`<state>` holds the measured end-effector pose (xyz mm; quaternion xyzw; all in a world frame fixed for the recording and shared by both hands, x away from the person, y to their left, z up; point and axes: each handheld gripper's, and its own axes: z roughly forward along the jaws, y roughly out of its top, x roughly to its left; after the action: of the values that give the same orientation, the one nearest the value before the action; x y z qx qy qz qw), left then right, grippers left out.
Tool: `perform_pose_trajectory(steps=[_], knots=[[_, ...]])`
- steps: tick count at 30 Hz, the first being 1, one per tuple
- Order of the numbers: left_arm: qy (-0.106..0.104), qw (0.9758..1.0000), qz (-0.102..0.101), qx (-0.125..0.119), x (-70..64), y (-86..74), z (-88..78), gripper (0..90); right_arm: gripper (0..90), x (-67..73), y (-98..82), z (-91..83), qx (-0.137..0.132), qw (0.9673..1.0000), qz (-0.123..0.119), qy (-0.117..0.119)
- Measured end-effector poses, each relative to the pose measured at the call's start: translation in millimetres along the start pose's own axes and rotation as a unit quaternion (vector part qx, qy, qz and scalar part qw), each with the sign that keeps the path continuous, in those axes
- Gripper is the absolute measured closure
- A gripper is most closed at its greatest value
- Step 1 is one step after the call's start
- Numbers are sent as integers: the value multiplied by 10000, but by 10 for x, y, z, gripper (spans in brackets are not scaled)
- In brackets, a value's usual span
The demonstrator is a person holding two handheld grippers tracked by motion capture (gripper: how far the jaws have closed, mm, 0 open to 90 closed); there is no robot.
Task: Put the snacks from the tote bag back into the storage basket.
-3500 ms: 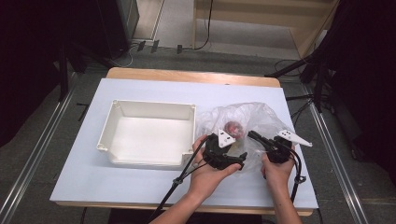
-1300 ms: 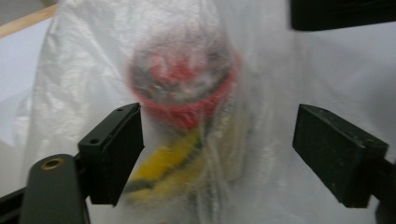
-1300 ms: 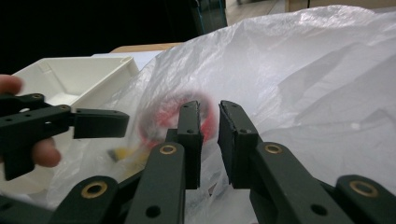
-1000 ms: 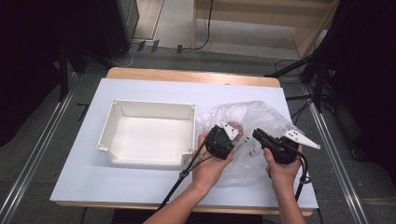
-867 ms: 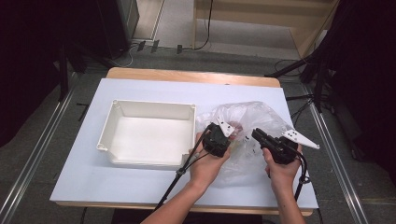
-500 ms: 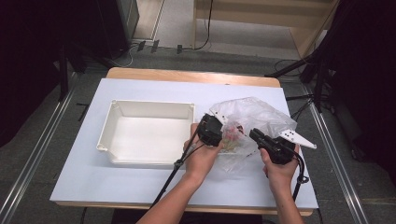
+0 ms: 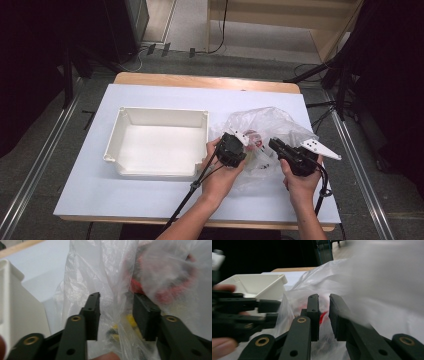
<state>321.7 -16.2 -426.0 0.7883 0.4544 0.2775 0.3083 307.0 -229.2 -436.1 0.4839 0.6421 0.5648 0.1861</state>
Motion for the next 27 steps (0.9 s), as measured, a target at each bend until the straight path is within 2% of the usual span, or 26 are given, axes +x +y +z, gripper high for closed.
perform_pose_trajectory(steps=[3,6,8,10,12,14,16,19,20,24,27], knots=[[-111,9995,-137,-264,-1,-10,-153,491,803,-2,9,-3,-22,10000,-10,31],[-206,9978,-310,-543,32,5,-307,456,802,27,17,-9,-20,10000,-36,75],[-345,9955,-362,-805,22,23,-417,420,803,40,18,-7,-12,9999,-67,105],[-504,9930,-285,-1028,-29,48,-499,393,803,48,18,2,-15,9999,-81,113],[-689,9925,-200,-993,-91,75,-485,373,803,56,16,14,-7,9999,-93,115],[-733,9944,-61,-756,-142,88,-379,345,803,69,14,18,8,9999,-105,124],[-705,9958,-104,-569,-161,76,-242,342,803,80,15,15,-2,9998,-129,132],[-549,9974,-72,-459,-150,58,-158,448,803,90,20,2,-9,9998,-157,130],[-533,9975,-55,-450,-141,57,-144,528,803,88,23,-5,-16,9998,-166,136],[-597,9971,-14,-469,-84,70,-122,779,800,88,70,-31,-93,9996,-206,171],[-702,9966,-81,-413,-20,92,-101,889,798,88,113,-54,-175,9994,-225,174]])
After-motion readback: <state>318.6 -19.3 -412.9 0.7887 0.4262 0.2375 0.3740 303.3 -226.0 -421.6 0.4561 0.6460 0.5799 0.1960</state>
